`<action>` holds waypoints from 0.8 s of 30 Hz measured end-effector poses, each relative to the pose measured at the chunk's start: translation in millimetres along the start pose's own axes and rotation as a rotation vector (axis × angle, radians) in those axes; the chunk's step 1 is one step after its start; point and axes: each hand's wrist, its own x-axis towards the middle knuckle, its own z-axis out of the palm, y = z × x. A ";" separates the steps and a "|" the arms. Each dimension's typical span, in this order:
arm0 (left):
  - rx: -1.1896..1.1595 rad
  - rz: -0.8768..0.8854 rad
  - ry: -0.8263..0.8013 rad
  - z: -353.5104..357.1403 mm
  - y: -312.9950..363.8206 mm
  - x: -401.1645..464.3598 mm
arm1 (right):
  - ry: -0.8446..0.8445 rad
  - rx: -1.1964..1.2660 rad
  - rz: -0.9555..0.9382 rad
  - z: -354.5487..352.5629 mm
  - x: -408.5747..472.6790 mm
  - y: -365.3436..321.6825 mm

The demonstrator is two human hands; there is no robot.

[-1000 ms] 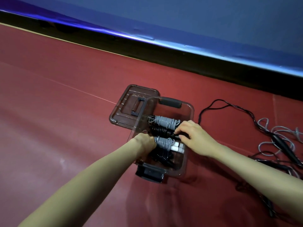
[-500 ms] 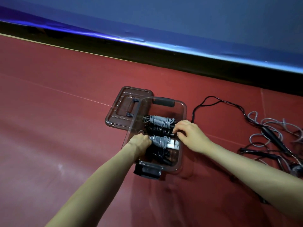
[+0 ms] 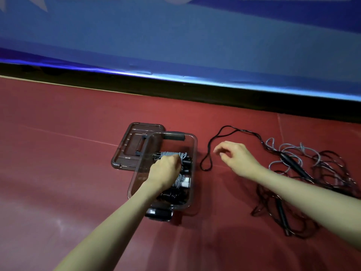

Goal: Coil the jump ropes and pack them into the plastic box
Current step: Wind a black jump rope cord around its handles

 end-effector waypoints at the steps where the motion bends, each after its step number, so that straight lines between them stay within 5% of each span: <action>1: -0.056 0.015 0.024 -3.6 4.7 0.5 | 0.002 0.000 0.003 -3.9 -0.2 1.8; 15: 0.002 0.316 -0.277 42.0 203.7 31.6 | 0.136 -0.103 0.157 -159.1 -130.0 117.6; 24: -0.024 0.338 -0.301 156.1 242.6 34.4 | 0.271 -0.023 0.350 -99.9 -179.2 217.9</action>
